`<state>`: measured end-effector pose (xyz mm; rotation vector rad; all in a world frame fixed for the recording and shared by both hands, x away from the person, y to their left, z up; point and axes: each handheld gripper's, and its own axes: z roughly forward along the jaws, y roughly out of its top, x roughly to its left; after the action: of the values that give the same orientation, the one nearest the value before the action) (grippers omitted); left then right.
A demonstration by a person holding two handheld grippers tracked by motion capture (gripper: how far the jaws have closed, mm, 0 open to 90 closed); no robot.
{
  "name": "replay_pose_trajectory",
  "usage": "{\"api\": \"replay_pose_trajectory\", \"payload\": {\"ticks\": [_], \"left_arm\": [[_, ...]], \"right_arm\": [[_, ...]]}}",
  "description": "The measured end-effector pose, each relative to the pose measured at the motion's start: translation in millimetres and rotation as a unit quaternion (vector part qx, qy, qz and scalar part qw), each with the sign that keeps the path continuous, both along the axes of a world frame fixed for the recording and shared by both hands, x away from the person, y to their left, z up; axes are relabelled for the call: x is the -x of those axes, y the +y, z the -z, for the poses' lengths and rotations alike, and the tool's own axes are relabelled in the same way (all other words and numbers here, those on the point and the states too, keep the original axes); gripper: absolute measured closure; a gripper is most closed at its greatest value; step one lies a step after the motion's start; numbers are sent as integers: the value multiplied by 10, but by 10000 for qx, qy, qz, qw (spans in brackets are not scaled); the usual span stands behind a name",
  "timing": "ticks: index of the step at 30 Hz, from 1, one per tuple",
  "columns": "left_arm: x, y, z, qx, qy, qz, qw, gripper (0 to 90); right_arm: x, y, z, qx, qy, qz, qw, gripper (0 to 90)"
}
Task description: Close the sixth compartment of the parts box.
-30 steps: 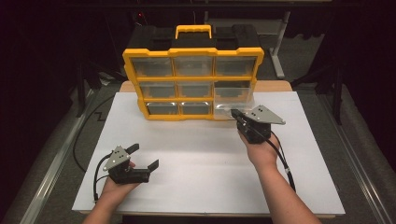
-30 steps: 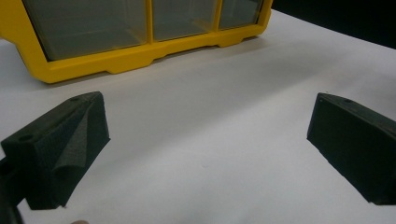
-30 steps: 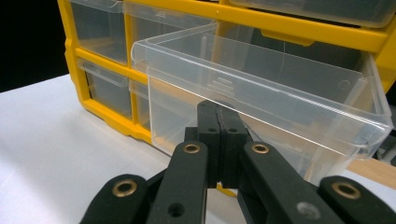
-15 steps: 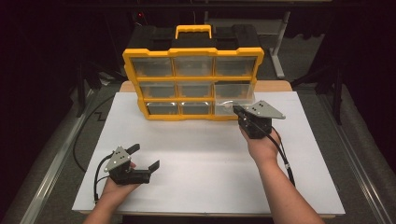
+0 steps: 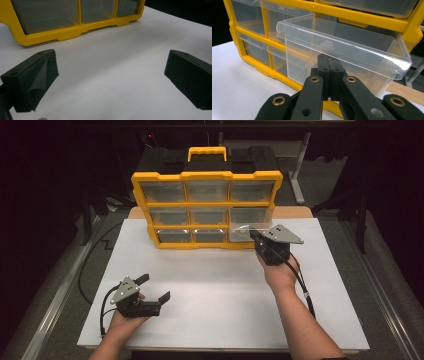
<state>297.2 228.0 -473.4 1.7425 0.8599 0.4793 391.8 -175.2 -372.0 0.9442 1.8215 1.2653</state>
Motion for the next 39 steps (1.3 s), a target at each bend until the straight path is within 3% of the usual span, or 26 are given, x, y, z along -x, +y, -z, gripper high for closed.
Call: {"api": "replay_pose_trajectory", "payload": {"ticks": [39], "left_arm": [[-10, -9, 6, -42, 20, 17, 10000, 2]], "right_arm": [[-321, 71, -58, 267, -48, 222, 9994, 900]]}}
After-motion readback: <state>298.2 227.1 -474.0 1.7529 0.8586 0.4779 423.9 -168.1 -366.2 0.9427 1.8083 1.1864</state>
